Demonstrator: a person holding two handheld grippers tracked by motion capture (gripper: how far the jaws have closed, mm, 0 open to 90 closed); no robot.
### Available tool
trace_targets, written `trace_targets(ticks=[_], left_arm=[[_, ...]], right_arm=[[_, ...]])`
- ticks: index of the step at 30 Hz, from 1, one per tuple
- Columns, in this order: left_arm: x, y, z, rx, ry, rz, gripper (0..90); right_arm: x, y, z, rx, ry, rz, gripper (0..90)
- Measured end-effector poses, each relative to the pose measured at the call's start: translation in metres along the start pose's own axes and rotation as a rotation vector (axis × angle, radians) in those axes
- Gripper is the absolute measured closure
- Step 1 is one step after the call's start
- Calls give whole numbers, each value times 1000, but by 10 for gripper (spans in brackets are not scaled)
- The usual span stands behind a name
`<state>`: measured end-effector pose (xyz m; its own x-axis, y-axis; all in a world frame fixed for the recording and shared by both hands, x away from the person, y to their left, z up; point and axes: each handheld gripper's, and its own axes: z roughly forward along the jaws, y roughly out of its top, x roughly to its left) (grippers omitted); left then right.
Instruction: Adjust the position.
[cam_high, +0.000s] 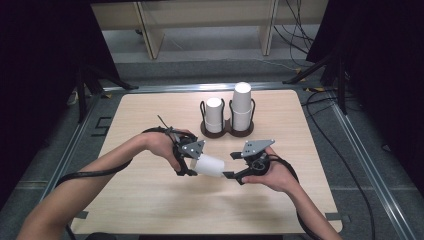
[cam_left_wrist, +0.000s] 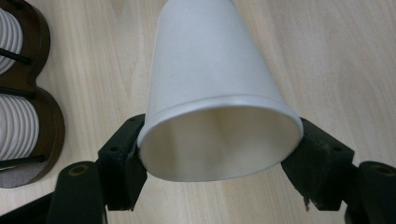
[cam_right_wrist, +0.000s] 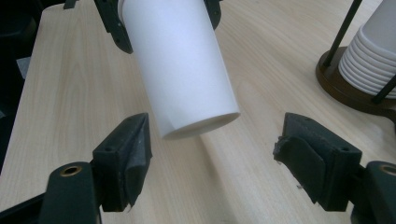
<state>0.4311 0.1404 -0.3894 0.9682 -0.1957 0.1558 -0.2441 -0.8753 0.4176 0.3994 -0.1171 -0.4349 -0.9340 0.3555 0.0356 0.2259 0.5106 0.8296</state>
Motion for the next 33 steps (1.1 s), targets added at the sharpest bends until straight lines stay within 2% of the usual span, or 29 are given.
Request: trace_targets(ticks=[5,9,10,12,24,25,31,33], left_arm=[[0,1,1,14,-7,2,276],[-1,1,3,17,-18,-17,277],[-1,1,3,19,-18,-17,276],[0,1,2,29,-14,-5,277],[0,2,2,65,-18,-16,277],[-1,3,2,60,-18,-26,277],[0,5,0,71,-10,-15,279],[-1,5,1,75,-17,-23,279]], right_arm=[[0,3,2,-4,6,-12,256],[3,5,4,8,13,17,256],[1,6,5,9,13,-18,256],[2,8,7,11,21,-17,257],[5,14,14,23,34,-35,256],[6,15,14,23,35,-35,257],[6,18,17,27,36,-50,256],[7,19,18,41,43,-49,256]])
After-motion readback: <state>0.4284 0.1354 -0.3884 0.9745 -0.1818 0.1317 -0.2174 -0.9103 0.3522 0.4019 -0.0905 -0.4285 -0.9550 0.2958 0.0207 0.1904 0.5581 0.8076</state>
